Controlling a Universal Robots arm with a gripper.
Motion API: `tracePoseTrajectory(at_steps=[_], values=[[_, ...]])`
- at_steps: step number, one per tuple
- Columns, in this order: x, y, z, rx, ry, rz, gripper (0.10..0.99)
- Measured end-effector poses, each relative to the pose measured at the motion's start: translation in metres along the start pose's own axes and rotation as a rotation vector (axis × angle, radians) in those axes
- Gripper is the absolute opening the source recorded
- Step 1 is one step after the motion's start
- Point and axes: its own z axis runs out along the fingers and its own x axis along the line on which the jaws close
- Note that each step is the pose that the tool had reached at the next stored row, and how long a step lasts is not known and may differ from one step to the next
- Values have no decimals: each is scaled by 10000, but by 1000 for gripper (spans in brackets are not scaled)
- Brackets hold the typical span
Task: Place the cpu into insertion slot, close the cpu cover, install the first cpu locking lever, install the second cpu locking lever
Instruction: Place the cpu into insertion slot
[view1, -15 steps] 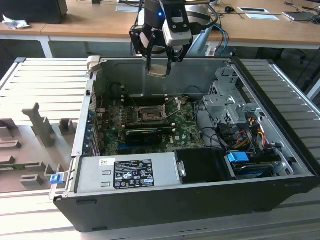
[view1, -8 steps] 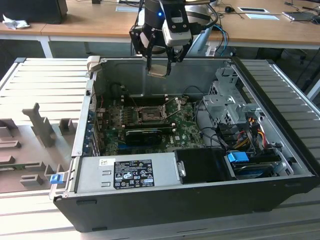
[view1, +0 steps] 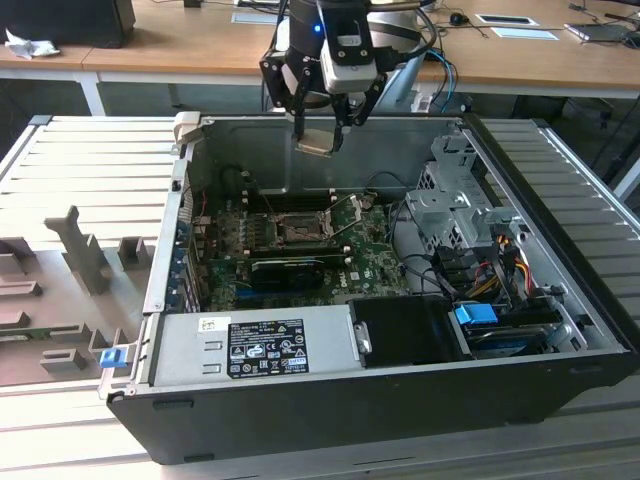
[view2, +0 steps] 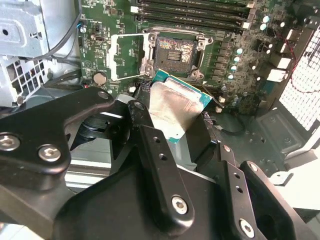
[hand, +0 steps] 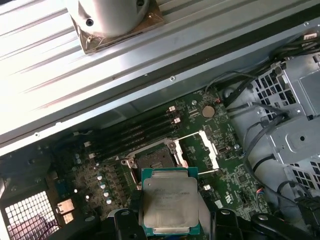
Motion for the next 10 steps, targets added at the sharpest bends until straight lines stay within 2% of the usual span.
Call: tracePoseTrajectory(at_steps=[10], values=[[0, 0, 4, -20, -85, 947, 529]])
